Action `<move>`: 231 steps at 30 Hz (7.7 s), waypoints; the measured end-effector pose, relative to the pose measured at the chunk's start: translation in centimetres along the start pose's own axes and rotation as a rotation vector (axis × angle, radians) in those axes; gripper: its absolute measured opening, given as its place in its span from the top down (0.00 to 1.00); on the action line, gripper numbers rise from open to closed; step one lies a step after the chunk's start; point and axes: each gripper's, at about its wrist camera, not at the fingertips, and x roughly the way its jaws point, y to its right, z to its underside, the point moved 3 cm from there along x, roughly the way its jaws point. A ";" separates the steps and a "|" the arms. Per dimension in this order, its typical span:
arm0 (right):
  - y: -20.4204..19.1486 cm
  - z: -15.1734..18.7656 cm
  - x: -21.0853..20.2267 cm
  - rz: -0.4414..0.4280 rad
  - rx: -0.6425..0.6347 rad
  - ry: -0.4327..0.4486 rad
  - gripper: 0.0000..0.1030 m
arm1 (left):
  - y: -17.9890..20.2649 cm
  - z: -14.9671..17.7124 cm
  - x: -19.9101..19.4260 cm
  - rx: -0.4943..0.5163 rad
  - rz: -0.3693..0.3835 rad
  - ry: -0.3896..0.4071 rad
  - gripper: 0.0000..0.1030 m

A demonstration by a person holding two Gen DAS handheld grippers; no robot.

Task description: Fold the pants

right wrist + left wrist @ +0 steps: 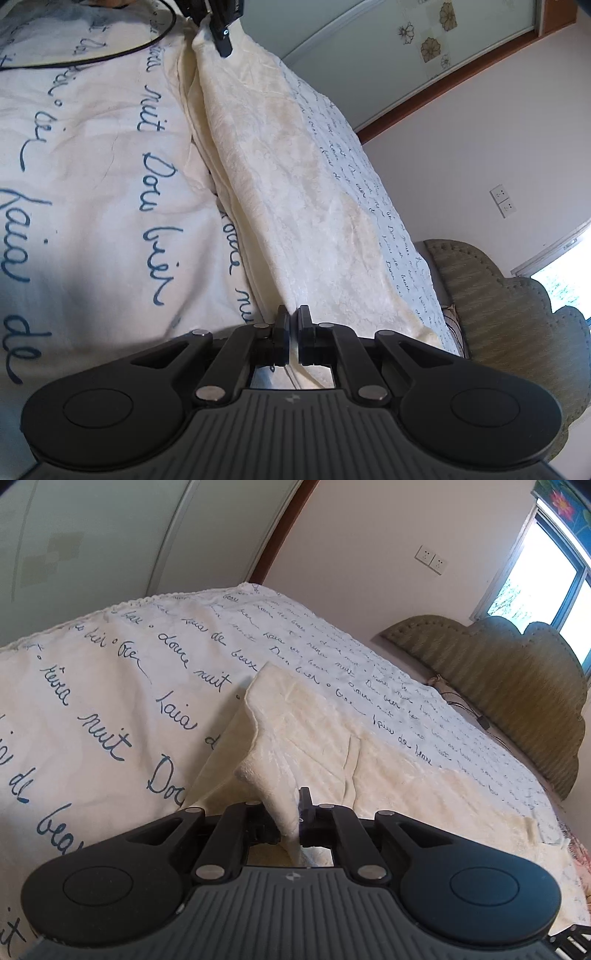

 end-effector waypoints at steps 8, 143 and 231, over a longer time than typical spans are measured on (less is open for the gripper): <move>-1.4 0.6 0.5 -0.001 0.059 -0.003 0.96 | 1.1 0.7 0.2 0.057 -0.080 0.026 0.84; 32.4 28.1 -3.1 0.452 1.769 0.075 0.94 | 25.6 12.6 7.9 0.666 0.252 -0.031 0.09; 20.8 39.9 -13.1 0.723 2.030 -0.236 0.79 | 34.6 22.0 2.4 1.149 0.567 -0.063 0.73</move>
